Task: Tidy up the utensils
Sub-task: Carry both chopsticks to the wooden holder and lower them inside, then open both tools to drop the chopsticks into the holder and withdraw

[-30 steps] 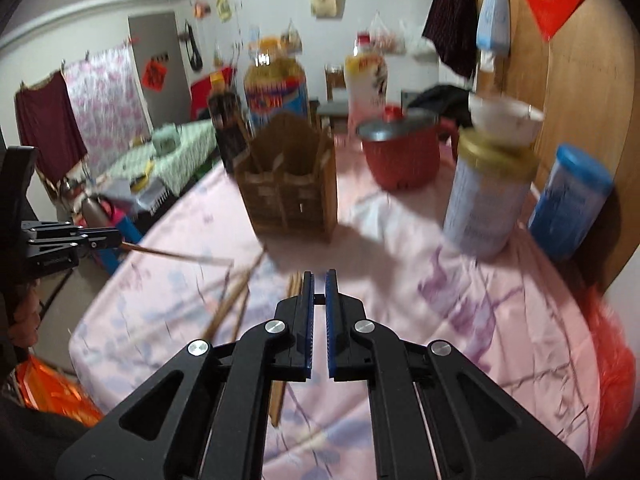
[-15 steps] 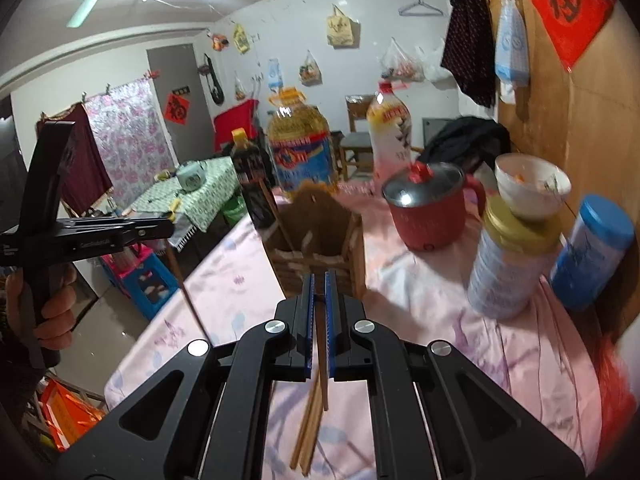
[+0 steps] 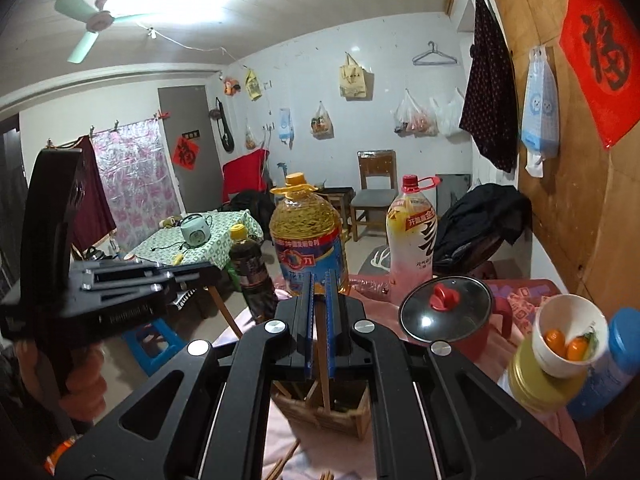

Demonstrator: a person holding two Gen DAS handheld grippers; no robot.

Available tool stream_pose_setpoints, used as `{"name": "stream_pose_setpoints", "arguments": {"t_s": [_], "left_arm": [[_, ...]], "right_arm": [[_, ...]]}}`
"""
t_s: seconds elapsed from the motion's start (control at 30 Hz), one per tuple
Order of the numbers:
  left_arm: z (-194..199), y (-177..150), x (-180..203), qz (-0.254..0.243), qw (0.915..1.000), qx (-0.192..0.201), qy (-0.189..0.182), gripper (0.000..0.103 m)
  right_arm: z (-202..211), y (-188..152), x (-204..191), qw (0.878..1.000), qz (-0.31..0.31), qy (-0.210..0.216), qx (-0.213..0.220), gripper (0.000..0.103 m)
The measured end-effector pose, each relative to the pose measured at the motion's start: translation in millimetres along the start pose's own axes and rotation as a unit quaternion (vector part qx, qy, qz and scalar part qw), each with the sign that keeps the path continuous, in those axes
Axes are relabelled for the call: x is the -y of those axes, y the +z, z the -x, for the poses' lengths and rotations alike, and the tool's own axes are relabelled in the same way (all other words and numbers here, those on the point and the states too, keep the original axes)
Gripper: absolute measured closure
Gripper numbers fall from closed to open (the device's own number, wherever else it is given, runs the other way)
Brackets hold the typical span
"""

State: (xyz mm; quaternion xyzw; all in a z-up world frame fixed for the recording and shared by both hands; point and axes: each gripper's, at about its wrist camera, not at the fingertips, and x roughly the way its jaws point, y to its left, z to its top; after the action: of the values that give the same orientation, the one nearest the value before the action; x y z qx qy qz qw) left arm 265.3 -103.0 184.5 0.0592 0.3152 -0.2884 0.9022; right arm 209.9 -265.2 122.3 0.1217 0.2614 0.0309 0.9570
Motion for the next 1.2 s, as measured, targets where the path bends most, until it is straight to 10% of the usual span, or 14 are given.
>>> {"name": "stream_pose_setpoints", "arguments": {"t_s": [0.27, 0.37, 1.2], "left_arm": [[-60.1, -19.5, -17.3, 0.017, 0.9986, -0.050, 0.000, 0.095], [-64.4, -27.3, -16.3, 0.019, 0.9982, -0.057, 0.005, 0.075], [19.1, -137.9, -35.1, 0.065, 0.9925, -0.090, 0.050, 0.056]], "right_arm": [[-54.0, -32.2, 10.7, 0.998, -0.018, 0.004, -0.059, 0.092], [-52.6, -38.7, 10.0, 0.997, -0.021, 0.007, -0.068, 0.092], [52.1, -119.9, -20.6, 0.995, -0.007, -0.039, -0.087, 0.065]]}}
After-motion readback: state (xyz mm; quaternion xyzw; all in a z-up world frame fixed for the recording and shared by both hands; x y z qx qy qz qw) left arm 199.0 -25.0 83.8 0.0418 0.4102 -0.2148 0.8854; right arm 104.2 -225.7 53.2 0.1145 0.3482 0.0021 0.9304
